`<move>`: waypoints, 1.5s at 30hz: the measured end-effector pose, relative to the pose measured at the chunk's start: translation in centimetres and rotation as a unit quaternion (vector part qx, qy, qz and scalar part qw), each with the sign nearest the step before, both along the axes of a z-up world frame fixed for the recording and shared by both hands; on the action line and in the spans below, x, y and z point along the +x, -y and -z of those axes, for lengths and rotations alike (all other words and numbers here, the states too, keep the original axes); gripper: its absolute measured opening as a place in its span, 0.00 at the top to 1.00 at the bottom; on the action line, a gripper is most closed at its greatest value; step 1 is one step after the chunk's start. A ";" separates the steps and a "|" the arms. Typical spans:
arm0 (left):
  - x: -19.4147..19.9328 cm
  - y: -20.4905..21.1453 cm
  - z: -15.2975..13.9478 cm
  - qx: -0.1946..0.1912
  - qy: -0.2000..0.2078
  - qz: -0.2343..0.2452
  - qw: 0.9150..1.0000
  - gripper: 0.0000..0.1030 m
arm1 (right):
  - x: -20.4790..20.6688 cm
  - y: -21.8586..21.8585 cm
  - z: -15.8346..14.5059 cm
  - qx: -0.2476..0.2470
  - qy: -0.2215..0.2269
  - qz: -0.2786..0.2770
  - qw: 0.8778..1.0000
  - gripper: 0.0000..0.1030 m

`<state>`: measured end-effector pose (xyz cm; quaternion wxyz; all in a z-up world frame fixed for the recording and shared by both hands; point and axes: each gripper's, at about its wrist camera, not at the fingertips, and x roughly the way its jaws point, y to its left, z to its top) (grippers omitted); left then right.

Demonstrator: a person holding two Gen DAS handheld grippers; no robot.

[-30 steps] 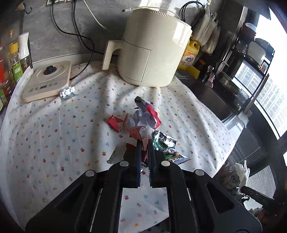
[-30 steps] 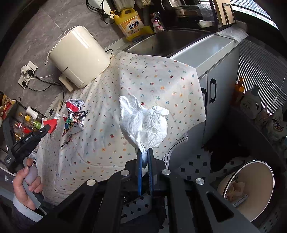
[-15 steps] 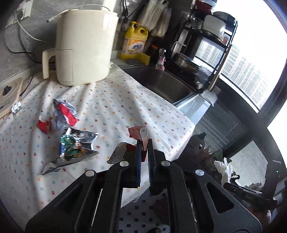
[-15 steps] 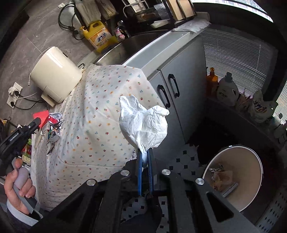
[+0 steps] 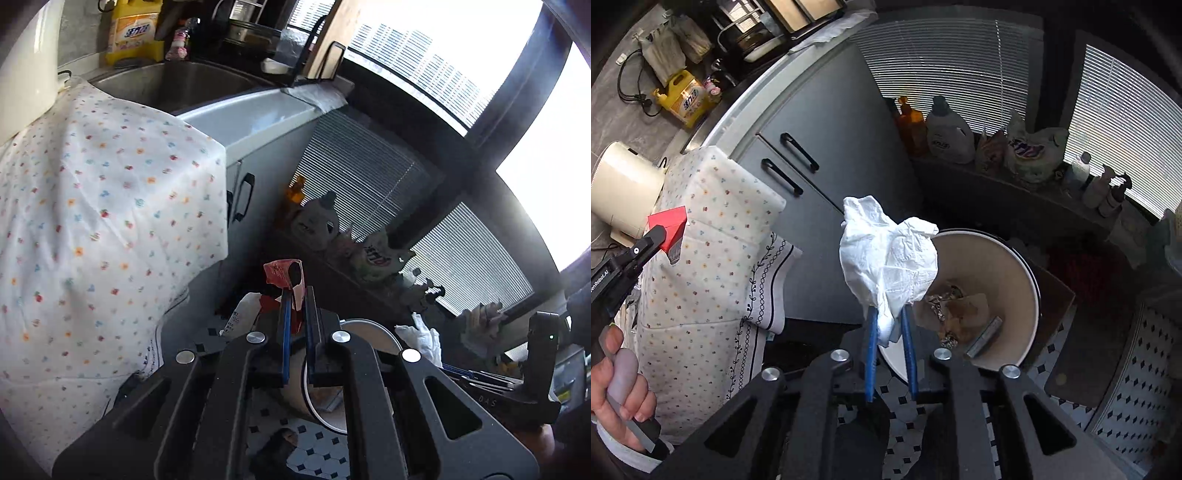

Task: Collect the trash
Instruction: 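Open the right tool to drop the tissue while the left tool releases its trash into the bin, then move both tools back to the remaining trash on the tablecloth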

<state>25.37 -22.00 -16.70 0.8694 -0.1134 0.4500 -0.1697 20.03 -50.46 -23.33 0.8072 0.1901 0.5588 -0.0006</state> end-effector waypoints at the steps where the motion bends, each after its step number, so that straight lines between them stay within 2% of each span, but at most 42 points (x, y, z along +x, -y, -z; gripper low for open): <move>1: -0.1 1.1 0.6 -0.001 -0.006 0.009 1.000 0.93 | -0.4 0.8 0.1 -0.004 0.002 0.005 1.000 0.51; 3: -0.3 3.1 1.7 -0.004 -0.019 0.026 0.999 0.93 | -1.1 2.0 0.3 -0.011 0.001 0.009 1.000 0.47; 11: -1.9 10.2 6.1 -0.006 -0.067 0.098 0.993 0.93 | -3.5 6.8 0.7 -0.018 -0.010 0.043 0.999 0.46; 17: -1.6 13.8 7.0 -0.036 -0.091 0.145 0.984 0.91 | -4.8 8.9 0.0 -0.024 -0.006 0.066 0.997 0.44; 19: -1.6 14.4 6.6 -0.051 -0.095 0.160 0.981 0.66 | -5.0 9.1 -0.2 -0.024 -0.002 0.072 0.997 0.43; 20: -1.6 14.4 6.2 -0.058 -0.091 0.160 0.981 0.41 | -5.1 9.2 -0.4 -0.024 0.000 0.074 0.997 0.43; 21: -1.7 14.2 5.7 -0.062 -0.081 0.155 0.983 0.35 | -5.1 9.2 -0.4 -0.025 0.001 0.077 0.997 0.42; 23: -1.7 13.7 5.0 -0.056 -0.071 0.154 0.984 0.33 | -4.9 8.9 -0.4 -0.021 0.002 0.080 0.997 0.42; 29: -1.4 8.8 3.3 -0.038 -0.059 0.112 0.991 0.22 | -3.3 5.6 -1.4 -0.010 0.017 0.056 0.998 0.40; 35: -1.3 0.8 0.3 -0.018 -0.025 0.018 0.999 0.11 | -0.6 -0.6 -3.6 0.001 0.054 -0.002 0.999 0.26; 38: -1.8 -3.3 -1.2 -0.010 -0.006 -0.023 1.000 0.07 | 0.9 -4.2 -4.6 0.007 0.065 -0.035 0.997 0.22; 40: -2.1 -6.0 -2.0 -0.004 0.003 -0.048 0.999 0.07 | 1.7 -6.5 -5.5 0.007 0.075 -0.055 0.996 0.17; 45: -3.0 -12.4 -4.1 0.002 0.027 -0.109 0.994 0.06 | 3.8 -12.5 -7.5 0.014 0.097 -0.102 0.990 0.12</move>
